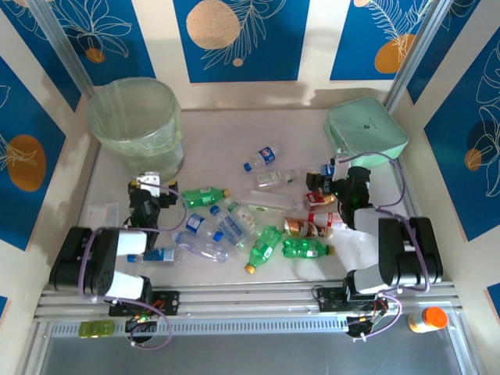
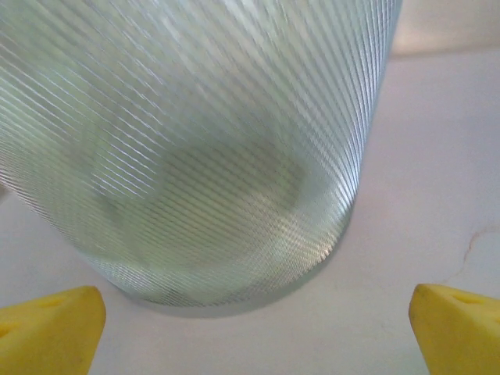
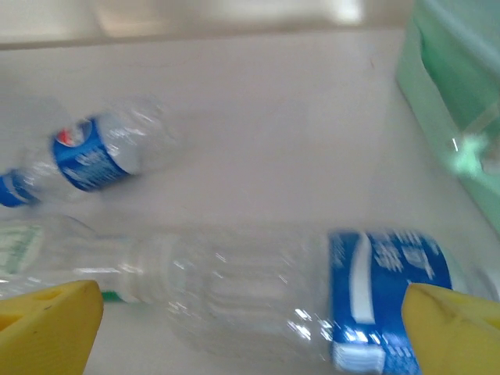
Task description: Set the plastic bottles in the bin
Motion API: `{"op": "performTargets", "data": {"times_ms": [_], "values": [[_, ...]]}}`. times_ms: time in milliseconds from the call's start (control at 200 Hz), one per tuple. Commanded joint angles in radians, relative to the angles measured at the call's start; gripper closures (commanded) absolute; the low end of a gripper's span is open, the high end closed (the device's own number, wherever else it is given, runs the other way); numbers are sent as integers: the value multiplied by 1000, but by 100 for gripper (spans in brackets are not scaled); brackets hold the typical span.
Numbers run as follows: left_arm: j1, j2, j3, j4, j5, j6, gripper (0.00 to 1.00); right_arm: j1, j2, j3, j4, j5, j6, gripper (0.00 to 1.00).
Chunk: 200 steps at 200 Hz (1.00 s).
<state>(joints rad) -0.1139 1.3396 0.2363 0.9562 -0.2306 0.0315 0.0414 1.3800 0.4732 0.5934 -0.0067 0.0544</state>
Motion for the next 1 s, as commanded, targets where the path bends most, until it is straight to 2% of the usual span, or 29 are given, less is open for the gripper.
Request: {"op": "performTargets", "data": {"times_ms": [0, 190, 370, 425, 490, 555, 620, 680, 745, 775, 820, 850, 900, 930, 995], "values": [[-59, -158, -23, -65, -111, 6, 1, 91, -128, 20, -95, 68, -67, 1], [-253, -504, -54, -304, -271, -12, 1, 298, -341, 32, -199, 111, -103, 1], [-496, -805, 16, -605, -317, -43, 1, 508, -567, 96, -385, 83, -91, 1], [-551, -843, 74, -705, -311, -94, 1, 584, -605, 144, -456, 92, -92, 1], [-621, -853, 166, -833, -239, -111, 1, 667, -632, 216, -558, 110, -80, 1], [-709, -831, 258, -929, -261, -161, 1, 744, -632, 306, -672, 149, -53, 1], [-795, -791, 377, -1107, -334, -253, 1, 824, -604, 422, -823, 262, 12, 1], [-838, -746, 478, -1278, -341, -301, 1, 878, -567, 532, -978, 377, 102, 1], [-848, -700, 593, -1519, -374, -469, 1, 872, -529, 665, -1238, 455, 346, 1], [-846, -681, 658, -1645, -351, -521, 1, 852, -523, 706, -1325, 453, 421, 1], [-845, -667, 730, -1760, -267, -482, 1, 803, -535, 714, -1355, 329, 426, 1], [-845, -667, 752, -1808, -254, -514, 1, 757, -552, 691, -1339, 220, 437, 1], [-845, -682, 761, -1910, -322, -703, 1, 671, -568, 658, -1333, 79, 494, 4], [-843, -700, 752, -1967, -355, -831, 1, 628, -567, 651, -1351, 36, 536, 5], [-838, -755, 718, -2022, -369, -1006, 1, 568, -545, 649, -1411, -11, 604, 8]]}}
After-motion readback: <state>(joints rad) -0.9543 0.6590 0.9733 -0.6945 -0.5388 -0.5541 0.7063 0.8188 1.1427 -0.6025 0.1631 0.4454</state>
